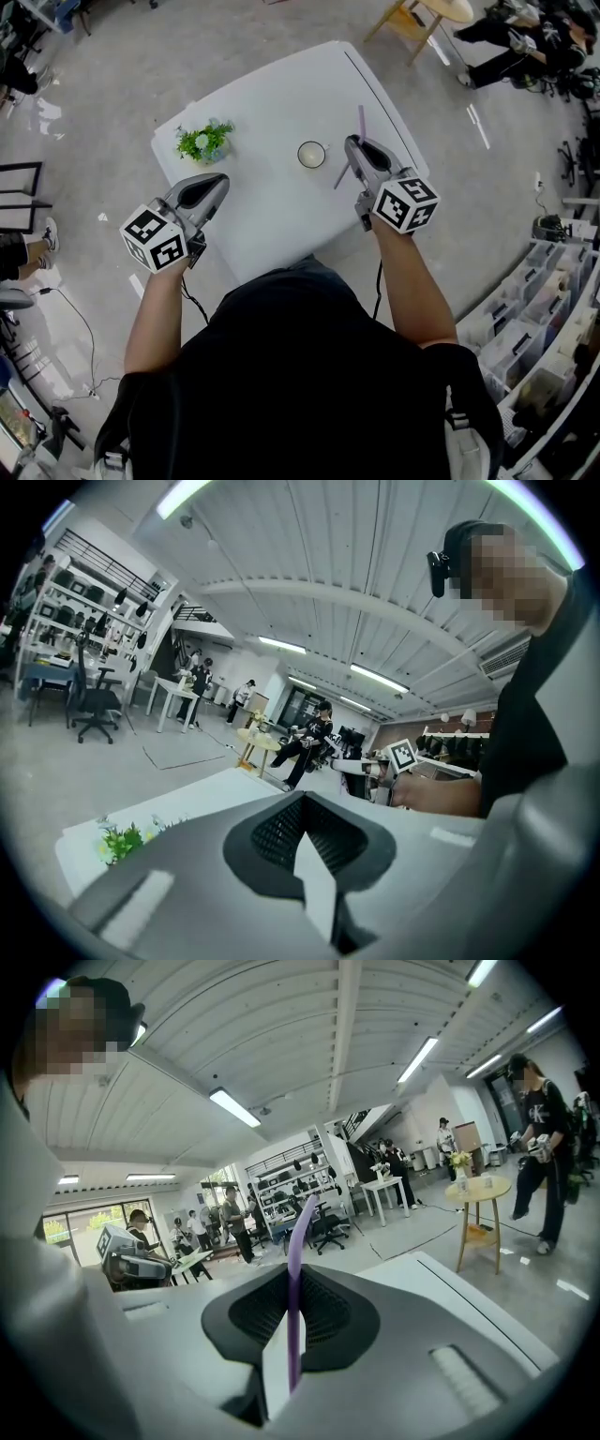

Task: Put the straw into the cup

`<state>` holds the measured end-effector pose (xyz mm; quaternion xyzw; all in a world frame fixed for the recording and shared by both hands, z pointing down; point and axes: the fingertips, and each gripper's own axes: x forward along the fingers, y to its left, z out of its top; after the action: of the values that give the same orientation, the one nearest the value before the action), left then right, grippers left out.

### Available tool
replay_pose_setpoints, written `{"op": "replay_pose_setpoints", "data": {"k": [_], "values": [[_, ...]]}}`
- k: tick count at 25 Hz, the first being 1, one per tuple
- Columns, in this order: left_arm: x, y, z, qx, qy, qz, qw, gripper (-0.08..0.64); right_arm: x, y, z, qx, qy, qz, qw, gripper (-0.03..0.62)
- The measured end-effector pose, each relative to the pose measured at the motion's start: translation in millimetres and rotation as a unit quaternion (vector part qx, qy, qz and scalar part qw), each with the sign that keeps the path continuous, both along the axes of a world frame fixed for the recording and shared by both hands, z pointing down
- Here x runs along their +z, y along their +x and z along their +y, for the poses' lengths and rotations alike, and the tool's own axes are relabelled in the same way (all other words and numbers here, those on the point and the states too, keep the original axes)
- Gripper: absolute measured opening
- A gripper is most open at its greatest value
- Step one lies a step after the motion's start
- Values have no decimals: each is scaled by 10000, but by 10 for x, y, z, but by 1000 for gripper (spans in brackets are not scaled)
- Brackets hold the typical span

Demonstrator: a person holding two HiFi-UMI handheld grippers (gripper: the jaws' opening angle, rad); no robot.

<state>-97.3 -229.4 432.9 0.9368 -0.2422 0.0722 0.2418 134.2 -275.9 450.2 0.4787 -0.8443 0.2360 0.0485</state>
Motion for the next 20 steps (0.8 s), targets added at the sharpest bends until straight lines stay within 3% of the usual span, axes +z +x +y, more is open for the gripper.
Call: {"op": "replay_pose_setpoints", "data": {"k": [20], "values": [[330,84,-136,-282,-424,-151,9986,0,447,-73,-522,-266,-290,-191,9990,54]]}}
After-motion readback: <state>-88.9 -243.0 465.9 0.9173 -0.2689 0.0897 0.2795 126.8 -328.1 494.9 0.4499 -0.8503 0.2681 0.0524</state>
